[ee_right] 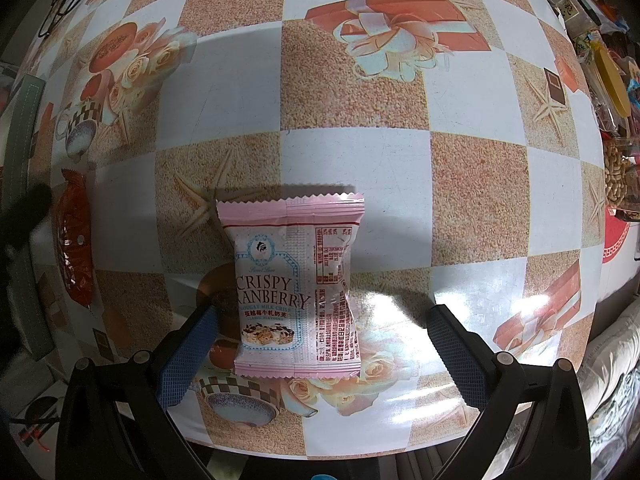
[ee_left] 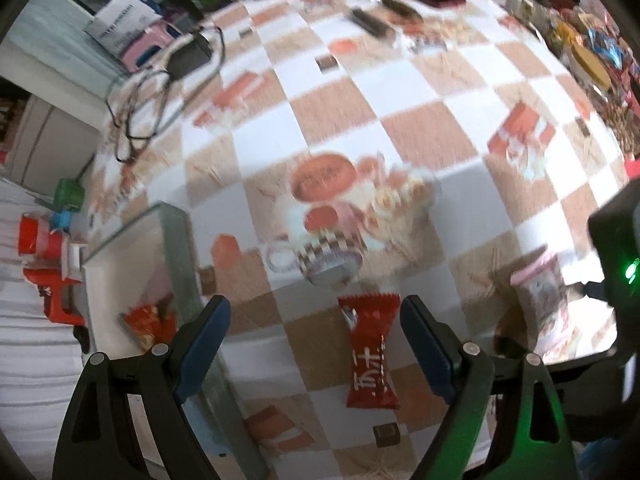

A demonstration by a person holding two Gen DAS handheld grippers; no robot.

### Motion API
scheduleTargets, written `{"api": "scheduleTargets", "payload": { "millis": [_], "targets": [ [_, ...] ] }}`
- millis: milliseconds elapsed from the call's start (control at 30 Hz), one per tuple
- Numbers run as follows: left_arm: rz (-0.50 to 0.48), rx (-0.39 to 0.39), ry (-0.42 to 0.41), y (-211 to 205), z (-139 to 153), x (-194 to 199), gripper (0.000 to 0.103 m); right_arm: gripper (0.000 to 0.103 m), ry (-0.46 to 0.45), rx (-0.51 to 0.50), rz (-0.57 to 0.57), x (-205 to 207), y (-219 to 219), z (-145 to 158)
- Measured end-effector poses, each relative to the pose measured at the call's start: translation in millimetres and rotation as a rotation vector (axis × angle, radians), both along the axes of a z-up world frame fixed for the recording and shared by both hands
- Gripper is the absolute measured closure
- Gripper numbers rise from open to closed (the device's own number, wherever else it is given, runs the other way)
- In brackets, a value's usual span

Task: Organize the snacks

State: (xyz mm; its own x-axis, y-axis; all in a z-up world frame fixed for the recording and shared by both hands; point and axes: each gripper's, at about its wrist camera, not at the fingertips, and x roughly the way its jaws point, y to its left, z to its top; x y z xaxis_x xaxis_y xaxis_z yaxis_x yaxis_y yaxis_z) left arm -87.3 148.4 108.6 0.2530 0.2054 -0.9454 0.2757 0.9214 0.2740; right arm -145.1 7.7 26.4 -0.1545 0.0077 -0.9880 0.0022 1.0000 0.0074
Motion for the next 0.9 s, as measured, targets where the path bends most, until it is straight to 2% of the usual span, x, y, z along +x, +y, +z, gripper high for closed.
{"api": "scheduleTargets", "payload": {
  "millis": [267,900],
  "targets": [
    [0.065,-0.050,-0.070,8.1,27.2,29.9,0.014,0.000,0.000,0.000,0.000,-0.2,-0.2,-0.2],
    [0.077,-0.068,-0.078,9.2,33.4,36.0,0.014,0.000,0.000,0.000,-0.001,0.5,0.0,-0.5]
  ]
}}
